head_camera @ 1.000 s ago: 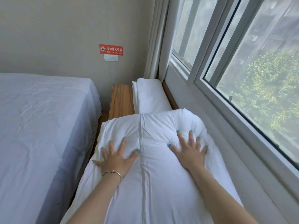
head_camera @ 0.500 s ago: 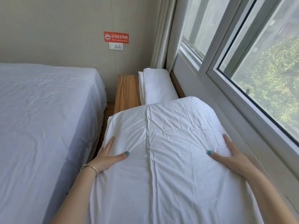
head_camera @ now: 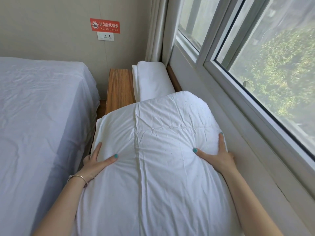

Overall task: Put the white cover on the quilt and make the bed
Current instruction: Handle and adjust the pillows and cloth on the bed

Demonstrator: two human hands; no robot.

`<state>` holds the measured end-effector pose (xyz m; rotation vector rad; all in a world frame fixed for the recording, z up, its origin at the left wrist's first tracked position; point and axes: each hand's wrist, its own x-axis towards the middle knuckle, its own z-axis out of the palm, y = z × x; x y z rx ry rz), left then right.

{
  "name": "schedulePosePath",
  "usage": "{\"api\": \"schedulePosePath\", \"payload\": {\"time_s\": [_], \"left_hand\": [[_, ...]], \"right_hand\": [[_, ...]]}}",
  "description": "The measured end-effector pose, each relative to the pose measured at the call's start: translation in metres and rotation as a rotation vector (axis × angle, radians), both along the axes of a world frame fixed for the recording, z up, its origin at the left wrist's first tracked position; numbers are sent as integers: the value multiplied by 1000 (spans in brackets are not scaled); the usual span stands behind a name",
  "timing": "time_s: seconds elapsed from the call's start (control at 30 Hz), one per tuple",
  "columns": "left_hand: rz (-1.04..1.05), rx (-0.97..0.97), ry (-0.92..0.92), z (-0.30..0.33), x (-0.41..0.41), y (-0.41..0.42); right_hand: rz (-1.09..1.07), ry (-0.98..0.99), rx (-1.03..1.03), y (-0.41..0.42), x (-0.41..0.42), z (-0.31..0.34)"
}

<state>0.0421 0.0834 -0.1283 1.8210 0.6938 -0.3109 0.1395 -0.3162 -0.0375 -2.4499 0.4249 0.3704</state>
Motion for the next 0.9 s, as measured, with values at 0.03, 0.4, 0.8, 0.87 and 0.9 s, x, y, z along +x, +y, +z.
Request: {"api": "schedulePosePath", "payload": {"time_s": [0.03, 0.4, 0.8, 0.87, 0.9], "left_hand": [[2, 12, 12, -2, -1, 2], [63, -81, -92, -11, 2, -5], [344, -150, -261, -5, -117, 10], [389, -134, -253, -2, -147, 30], [414, -129, -253, 0, -161, 42]], "right_hand": [[7, 25, -35, -4, 0, 1], [44, -87, 175, -11, -2, -16], [122, -237, 382, 40, -62, -4], [174, -224, 382, 70, -76, 1], [203, -215, 385, 87, -82, 4]]}}
